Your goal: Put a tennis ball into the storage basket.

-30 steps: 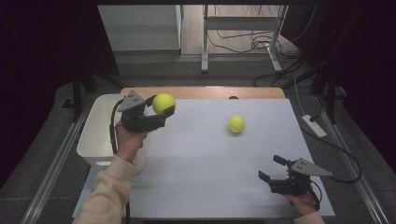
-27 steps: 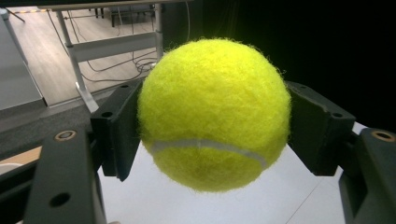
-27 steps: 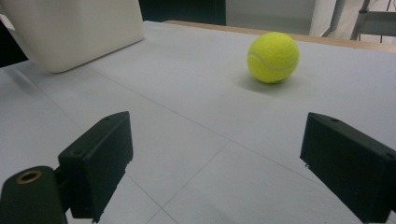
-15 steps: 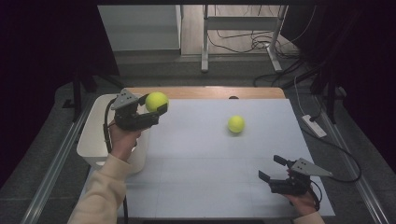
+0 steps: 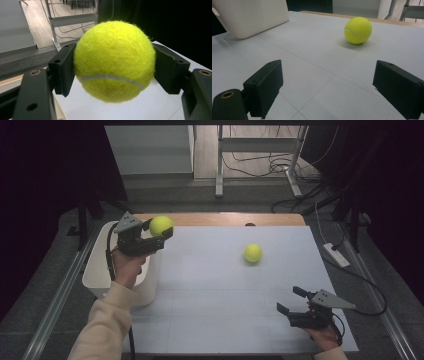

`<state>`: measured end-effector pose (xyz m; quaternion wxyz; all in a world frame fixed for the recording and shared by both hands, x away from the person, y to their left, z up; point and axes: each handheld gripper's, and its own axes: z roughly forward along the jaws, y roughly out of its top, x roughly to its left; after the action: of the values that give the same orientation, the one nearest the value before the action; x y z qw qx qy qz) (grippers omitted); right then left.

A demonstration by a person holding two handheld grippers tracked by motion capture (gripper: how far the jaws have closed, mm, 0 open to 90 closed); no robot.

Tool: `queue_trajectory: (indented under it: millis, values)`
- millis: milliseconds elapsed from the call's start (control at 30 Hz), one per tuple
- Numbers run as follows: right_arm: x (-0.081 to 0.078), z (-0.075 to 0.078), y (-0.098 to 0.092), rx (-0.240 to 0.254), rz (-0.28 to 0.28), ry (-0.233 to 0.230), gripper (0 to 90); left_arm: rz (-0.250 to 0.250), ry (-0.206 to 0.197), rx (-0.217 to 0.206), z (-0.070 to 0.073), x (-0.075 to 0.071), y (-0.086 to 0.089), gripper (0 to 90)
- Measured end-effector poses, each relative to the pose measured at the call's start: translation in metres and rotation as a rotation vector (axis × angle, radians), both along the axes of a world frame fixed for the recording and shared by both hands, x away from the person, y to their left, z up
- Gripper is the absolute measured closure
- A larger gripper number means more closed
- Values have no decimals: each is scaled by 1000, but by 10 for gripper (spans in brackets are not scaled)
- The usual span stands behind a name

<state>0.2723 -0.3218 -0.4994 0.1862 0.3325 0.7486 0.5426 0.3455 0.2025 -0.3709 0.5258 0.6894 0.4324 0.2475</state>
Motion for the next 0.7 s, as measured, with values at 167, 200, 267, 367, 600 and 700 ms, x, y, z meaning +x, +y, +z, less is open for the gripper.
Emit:
queue_trajectory:
  millis: [167, 200, 267, 367, 600, 700]
  values:
    - [0, 0, 0, 0, 1, 0, 96, 16, 0, 6, 1, 1, 4, 270]
    - [0, 0, 0, 4, -3, 4, 96, 19, 1, 5, 1, 1, 5, 270]
    - [0, 0, 0, 3, -2, 4, 96, 25, 3, 6, 1, 2, 7, 270]
    - [1, -1, 0, 1, 1, 2, 96, 36, 7, 8, 1, 3, 9, 270]
    - [0, 0, -1, 3, -2, 1, 96, 65, 16, 2, 0, 4, 19, 270]
    - [0, 0, -1, 2, -3, 1, 96, 75, 14, 3, 1, 3, 22, 270]
